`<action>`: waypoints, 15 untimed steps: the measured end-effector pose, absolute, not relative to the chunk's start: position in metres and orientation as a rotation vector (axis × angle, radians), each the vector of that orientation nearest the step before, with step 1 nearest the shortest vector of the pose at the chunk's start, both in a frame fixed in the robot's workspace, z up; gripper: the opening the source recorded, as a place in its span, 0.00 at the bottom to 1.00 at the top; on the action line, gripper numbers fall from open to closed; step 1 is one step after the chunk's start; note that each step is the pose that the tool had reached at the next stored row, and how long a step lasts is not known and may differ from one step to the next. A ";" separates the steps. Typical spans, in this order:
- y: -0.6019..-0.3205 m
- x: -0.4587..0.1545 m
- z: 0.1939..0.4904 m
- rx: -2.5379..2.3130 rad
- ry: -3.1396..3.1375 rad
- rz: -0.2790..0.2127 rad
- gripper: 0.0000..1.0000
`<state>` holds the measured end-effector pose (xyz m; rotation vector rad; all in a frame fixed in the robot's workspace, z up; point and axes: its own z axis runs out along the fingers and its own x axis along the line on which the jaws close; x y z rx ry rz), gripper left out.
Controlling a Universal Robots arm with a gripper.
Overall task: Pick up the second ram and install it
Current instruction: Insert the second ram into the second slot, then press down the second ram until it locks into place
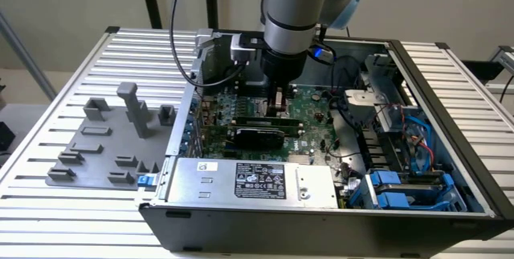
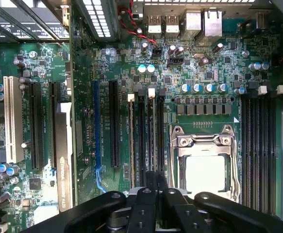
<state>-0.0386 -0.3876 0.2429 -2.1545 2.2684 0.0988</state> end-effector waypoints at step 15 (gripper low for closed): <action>-0.388 -0.039 0.243 -2.155 2.269 0.099 0.11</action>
